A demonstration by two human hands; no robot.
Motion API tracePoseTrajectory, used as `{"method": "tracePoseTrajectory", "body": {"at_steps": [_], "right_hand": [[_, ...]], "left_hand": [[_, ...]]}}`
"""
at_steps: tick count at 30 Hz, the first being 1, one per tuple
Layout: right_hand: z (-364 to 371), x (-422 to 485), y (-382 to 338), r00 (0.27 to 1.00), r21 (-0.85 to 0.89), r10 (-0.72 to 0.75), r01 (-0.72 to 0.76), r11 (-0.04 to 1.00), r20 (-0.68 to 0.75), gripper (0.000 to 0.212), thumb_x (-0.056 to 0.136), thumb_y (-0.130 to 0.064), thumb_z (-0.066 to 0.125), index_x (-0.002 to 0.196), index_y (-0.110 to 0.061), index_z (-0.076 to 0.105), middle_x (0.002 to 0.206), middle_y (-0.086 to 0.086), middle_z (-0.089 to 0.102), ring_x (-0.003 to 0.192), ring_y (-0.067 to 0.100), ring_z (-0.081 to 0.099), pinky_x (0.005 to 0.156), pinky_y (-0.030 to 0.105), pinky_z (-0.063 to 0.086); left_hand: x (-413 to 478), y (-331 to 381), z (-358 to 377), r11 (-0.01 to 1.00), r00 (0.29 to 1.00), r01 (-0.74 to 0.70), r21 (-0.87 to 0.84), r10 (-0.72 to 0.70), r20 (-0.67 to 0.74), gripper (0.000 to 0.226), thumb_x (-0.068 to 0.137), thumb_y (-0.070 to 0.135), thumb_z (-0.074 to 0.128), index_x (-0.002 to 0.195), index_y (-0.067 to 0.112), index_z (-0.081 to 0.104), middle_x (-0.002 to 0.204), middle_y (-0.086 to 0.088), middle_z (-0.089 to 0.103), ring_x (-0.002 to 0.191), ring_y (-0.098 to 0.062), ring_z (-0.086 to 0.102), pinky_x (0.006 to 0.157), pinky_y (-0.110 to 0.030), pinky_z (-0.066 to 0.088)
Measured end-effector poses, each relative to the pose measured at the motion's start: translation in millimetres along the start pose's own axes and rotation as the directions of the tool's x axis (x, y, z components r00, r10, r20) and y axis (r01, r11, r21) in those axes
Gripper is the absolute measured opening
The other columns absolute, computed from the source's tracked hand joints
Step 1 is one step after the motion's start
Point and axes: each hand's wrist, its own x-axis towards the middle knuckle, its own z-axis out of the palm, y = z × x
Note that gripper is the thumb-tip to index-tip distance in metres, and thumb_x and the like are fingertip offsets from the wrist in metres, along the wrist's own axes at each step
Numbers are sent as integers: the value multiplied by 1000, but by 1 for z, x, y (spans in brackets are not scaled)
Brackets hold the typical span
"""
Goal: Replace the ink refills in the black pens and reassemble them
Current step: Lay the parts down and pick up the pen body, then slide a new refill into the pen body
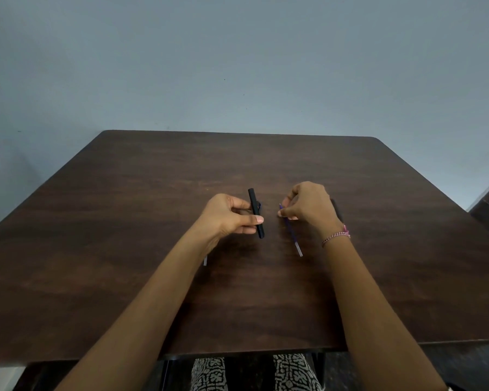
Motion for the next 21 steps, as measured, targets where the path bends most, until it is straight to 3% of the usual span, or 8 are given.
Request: {"method": "tracePoseTrajectory", "body": {"at_steps": [3, 6, 9, 13, 15, 21], "right_hand": [[1, 1, -2, 1000, -36, -1, 0, 999, -11, 19, 71, -18, 79, 65, -21, 61, 66, -10, 58, 71, 6, 56, 72, 25, 47], [4, 0, -2, 998, -75, 2, -6, 997, -58, 13, 70, -17, 77, 75, -17, 65, 83, -1, 67, 85, 17, 61, 77, 33, 53], [4, -3, -2, 997, -56, -33, 28, 998, -76, 14, 71, -17, 74, 70, -22, 61, 82, -3, 65, 87, 18, 62, 72, 32, 51], [-1, -2, -1, 990, 206, -58, 85, 975, -131, 18, 70, -14, 73, 65, -23, 59, 70, -2, 65, 75, 16, 64, 74, 32, 54], [-4, -1, -2, 987, 363, -50, 104, 926, -155, 18, 72, -12, 74, 67, -21, 60, 66, -2, 64, 63, 10, 62, 66, 25, 53], [-10, -1, -3, 982, 754, 41, 114, 647, -183, 14, 77, -5, 73, 76, -12, 60, 73, 8, 66, 58, 10, 63, 58, 17, 52]], "left_hand": [[1, -2, 2, 1000, 1000, -2, 28, 2, 4, 62, 69, -2, 76, 125, -10, 49, 87, -7, 60, 70, -17, 66, 54, -20, 57], [2, -4, 4, 999, 1000, -12, 40, 11, 7, 62, 69, -3, 76, 124, -11, 49, 83, -9, 61, 66, -16, 66, 56, -21, 58], [1, -5, 6, 999, 1000, -10, 42, 9, 24, 60, 69, -4, 76, 123, -11, 51, 81, -9, 61, 61, -13, 66, 54, -20, 57], [0, -5, 7, 998, 998, 20, 66, -24, 61, 59, 70, -3, 75, 123, -9, 52, 90, -11, 62, 68, -17, 67, 57, -22, 58], [1, -4, 8, 997, 997, 37, 74, -42, 68, 59, 70, -3, 75, 124, -7, 51, 91, -10, 61, 69, -17, 67, 56, -22, 58], [1, -7, 11, 993, 994, 39, 107, -50, 101, 59, 70, -3, 75, 124, -9, 51, 89, -10, 60, 70, -18, 67, 57, -22, 59]]}}
